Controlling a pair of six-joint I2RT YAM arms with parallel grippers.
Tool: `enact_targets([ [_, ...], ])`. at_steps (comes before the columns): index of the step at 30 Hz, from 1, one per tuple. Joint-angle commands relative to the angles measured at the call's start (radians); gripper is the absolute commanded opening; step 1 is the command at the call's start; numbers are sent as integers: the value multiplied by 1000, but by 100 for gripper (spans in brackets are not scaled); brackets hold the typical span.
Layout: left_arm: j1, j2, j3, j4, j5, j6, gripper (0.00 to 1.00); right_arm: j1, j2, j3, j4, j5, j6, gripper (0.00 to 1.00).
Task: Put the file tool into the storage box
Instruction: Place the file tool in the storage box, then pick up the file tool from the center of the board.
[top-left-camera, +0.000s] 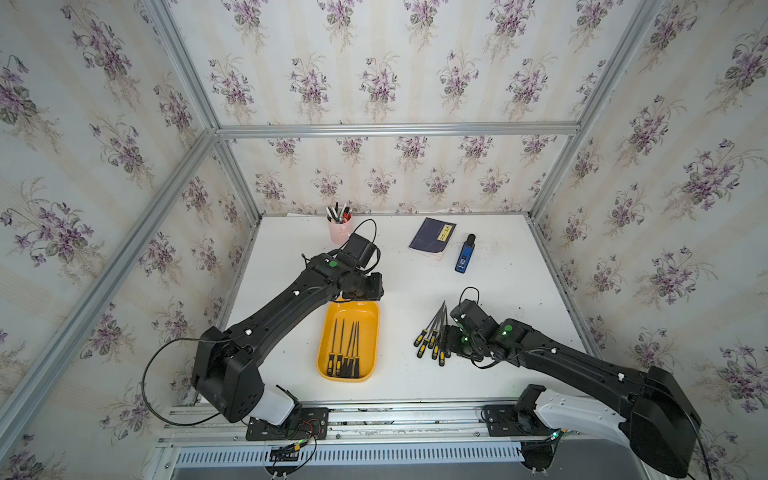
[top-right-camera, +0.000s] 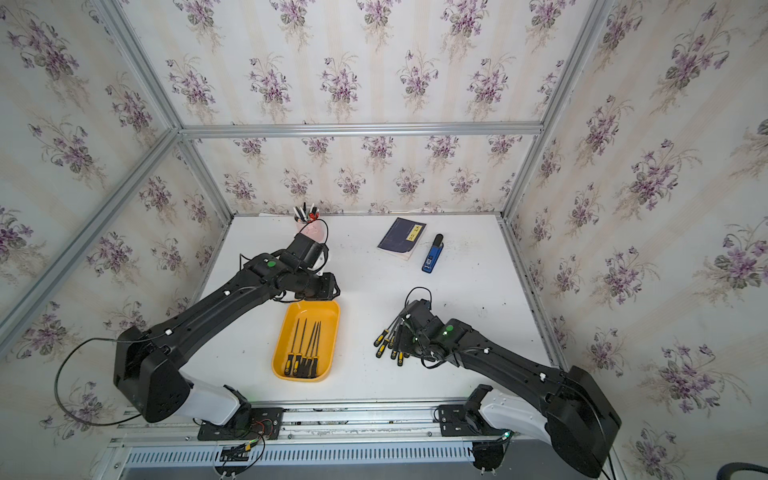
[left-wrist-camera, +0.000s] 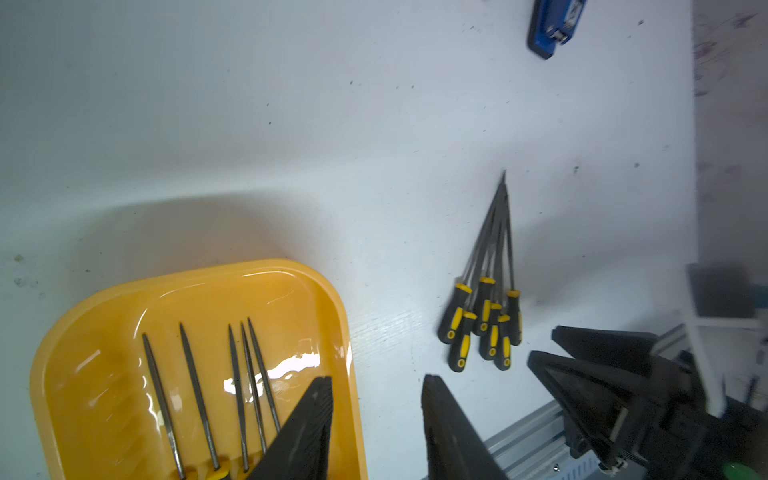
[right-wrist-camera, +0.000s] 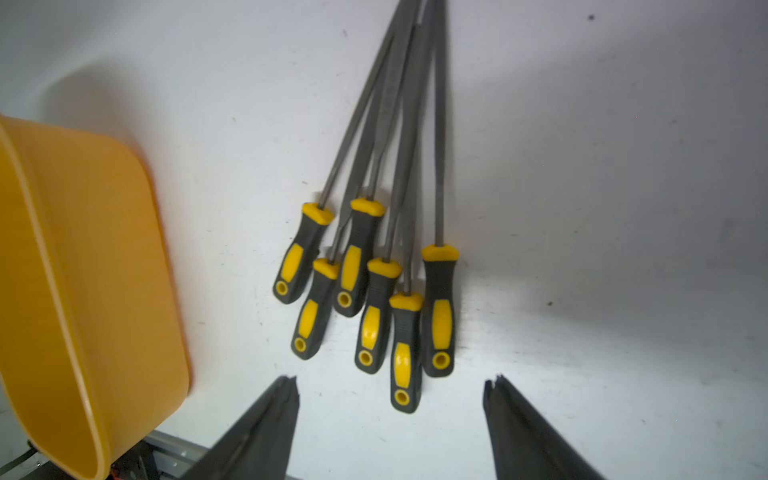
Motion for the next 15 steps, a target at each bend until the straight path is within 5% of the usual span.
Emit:
enact_targets([
  [1,0,-17,43,-27,82,33,43,-12,36,-12,-7,12,31,65],
  [7,0,-31,62,-31,111,24,43,-37,108,-28,56,-5,29,49],
  [15,1,-42,43,-34,111,23,43,-88,153,-26,116,-24,-19,40],
])
